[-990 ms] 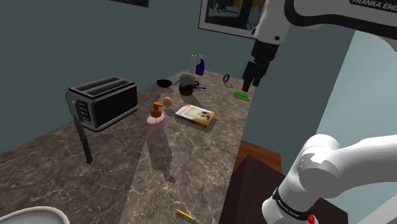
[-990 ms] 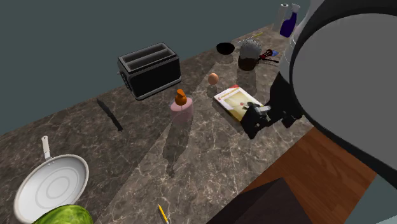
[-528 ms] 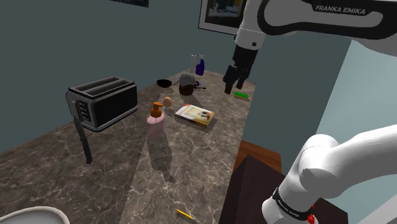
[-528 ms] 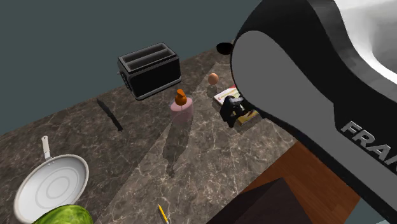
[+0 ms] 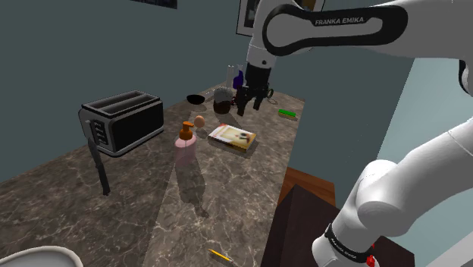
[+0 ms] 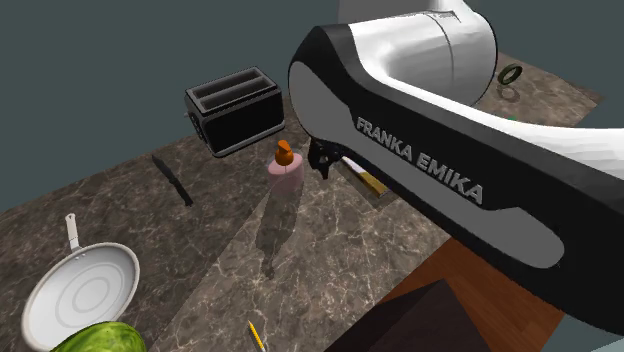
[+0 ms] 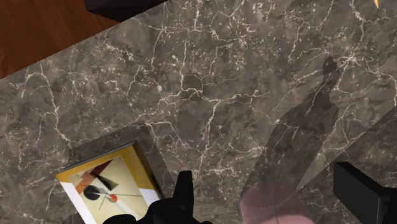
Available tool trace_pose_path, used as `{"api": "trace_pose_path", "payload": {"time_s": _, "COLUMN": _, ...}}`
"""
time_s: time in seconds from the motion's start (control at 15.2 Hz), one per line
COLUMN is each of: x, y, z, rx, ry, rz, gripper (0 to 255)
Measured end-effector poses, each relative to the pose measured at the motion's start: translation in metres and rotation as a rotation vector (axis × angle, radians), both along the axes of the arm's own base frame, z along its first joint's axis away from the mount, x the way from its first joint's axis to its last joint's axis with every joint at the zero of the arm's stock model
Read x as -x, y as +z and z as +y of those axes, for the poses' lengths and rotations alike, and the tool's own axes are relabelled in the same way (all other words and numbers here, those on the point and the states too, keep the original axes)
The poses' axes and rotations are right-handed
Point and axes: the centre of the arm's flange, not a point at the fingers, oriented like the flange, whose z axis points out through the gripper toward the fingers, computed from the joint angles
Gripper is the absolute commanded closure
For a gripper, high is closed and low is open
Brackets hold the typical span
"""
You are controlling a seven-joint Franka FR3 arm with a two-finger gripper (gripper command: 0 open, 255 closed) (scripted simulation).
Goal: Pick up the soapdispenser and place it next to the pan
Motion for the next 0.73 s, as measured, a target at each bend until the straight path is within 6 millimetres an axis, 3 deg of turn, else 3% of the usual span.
{"api": "trace_pose_path", "payload": {"time_s": 0.73, "x": -0.126, "y": -0.059, "z": 0.041, "rx": -0.003, "ry": 0.002, "rz": -0.01, "gripper": 0}}
